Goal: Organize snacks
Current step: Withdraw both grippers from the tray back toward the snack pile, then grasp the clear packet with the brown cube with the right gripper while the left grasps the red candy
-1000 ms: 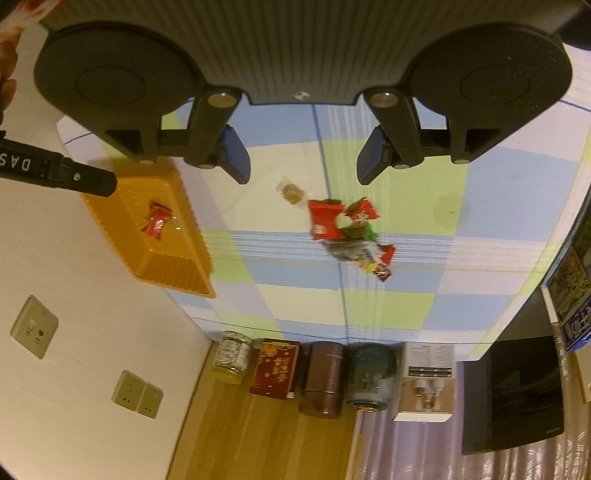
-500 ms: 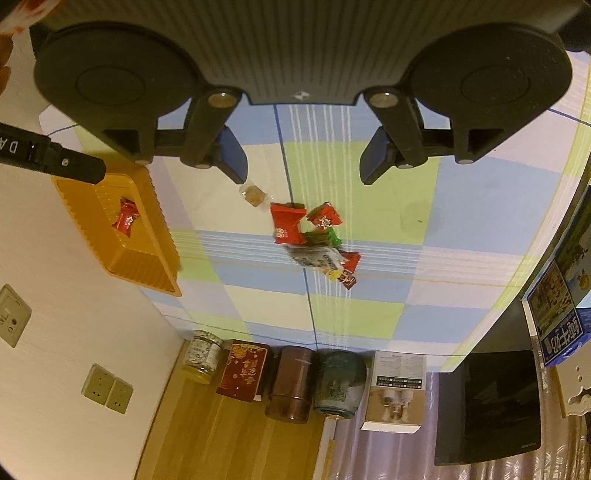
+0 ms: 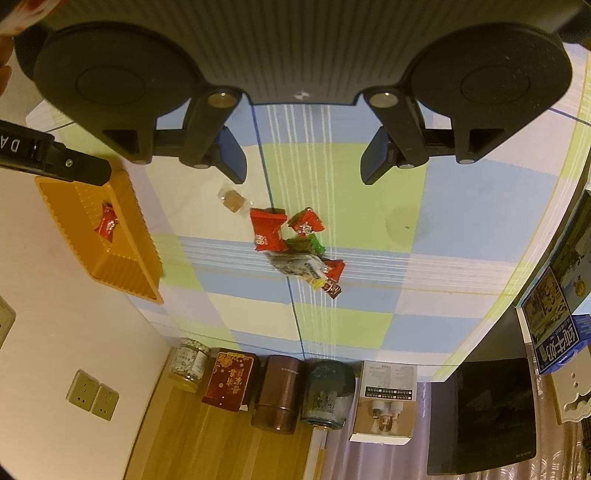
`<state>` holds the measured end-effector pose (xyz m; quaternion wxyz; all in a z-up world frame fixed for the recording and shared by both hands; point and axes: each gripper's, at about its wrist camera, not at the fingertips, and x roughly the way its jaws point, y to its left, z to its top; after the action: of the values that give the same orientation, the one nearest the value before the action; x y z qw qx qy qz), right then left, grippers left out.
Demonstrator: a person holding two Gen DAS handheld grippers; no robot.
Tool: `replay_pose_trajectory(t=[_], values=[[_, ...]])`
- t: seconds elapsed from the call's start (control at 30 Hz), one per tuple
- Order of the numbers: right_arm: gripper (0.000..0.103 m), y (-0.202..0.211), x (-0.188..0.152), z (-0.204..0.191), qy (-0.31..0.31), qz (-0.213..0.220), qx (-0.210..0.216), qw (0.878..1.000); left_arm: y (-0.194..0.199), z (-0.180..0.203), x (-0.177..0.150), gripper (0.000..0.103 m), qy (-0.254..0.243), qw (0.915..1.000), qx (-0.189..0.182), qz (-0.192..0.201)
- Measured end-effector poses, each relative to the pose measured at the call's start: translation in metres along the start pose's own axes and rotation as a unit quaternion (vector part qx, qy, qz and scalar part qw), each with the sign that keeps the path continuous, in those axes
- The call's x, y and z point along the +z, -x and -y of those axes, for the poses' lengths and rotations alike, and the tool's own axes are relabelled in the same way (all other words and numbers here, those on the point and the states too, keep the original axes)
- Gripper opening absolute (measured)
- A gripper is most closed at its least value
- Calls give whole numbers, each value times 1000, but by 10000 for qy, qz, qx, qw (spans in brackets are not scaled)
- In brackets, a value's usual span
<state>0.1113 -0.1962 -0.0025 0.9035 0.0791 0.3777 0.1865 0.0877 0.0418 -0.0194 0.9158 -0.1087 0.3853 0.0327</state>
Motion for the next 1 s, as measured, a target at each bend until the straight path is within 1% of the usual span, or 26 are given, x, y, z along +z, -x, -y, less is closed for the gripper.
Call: replay_pose_trajectory(t=[0.2, 0.4, 0.67, 0.7, 0.8, 1.0], values=[[63, -24, -1, -6, 112, -91, 84, 9999, -19, -7, 4, 65, -132, 9999, -11, -85], [63, -56, 2, -12, 342, -151, 190, 9991, -45, -16, 10, 65, -323, 9993, -153, -140], [62, -104, 7, -6, 633, -261, 315, 9972, -90, -21, 23, 65, -744, 9960, -319, -372], [61, -110, 7, -6, 651, -278, 319, 9970, -96, -21, 24, 64, -819, 9953, -339, -403], [52, -127, 8, -4, 739, -361, 365, 9959, -110, -21, 27, 63, -1027, 9931, -348, -455], [47, -159, 8, -8, 1177, -468, 394, 9912, -135, -23, 34, 56, -1396, 9879, -419, -531]])
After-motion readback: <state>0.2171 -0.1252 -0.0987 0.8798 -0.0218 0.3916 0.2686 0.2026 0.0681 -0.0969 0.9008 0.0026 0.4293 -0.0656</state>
